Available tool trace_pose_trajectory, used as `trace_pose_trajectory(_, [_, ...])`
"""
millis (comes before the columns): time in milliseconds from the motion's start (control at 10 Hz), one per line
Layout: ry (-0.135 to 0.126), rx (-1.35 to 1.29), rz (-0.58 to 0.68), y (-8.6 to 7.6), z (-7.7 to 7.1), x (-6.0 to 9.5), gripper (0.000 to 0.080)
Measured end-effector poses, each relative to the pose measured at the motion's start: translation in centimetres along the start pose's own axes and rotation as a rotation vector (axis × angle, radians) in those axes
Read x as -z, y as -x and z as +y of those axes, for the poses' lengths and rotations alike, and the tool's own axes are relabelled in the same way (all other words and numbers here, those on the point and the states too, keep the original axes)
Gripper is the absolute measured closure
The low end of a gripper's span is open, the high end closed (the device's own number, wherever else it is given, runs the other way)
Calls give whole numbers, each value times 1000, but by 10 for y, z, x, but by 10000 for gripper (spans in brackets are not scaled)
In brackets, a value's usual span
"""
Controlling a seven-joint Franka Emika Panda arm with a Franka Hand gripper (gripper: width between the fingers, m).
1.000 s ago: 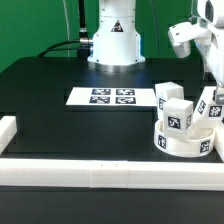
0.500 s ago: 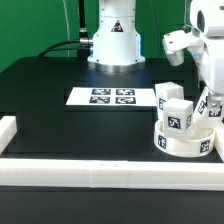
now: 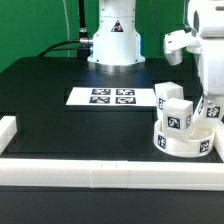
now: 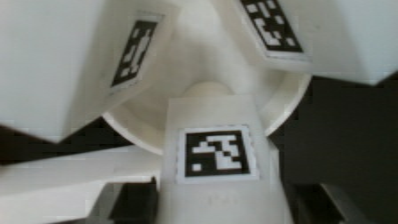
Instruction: Assemble stool
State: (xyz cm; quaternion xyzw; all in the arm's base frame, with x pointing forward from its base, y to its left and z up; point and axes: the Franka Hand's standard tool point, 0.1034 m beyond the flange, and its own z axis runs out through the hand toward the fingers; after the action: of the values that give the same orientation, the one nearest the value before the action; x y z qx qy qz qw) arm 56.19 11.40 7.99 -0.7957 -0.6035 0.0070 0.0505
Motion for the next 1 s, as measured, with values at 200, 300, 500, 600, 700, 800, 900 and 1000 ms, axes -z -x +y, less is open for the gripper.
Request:
trace_pose_trajectory(200, [-10, -132, 3, 6, 2, 1, 462])
trace_pose_trajectory(300, [-9, -238, 14, 6, 3, 1, 461])
trace_pose_trajectory(500, [-10, -403, 14, 6, 3, 1, 461])
trace_pose_trajectory(600, [-11, -471, 13, 6, 3, 1, 461])
trace_pose_trajectory(700, [-12, -540, 13, 6, 3, 1, 461])
trace_pose_trajectory(800, [-12, -614, 12, 6, 3, 1, 460])
trace_pose_trajectory(900, [-13, -651, 13, 6, 3, 1, 460])
trace_pose_trajectory(1000, [-14, -736, 14, 6, 3, 1, 460])
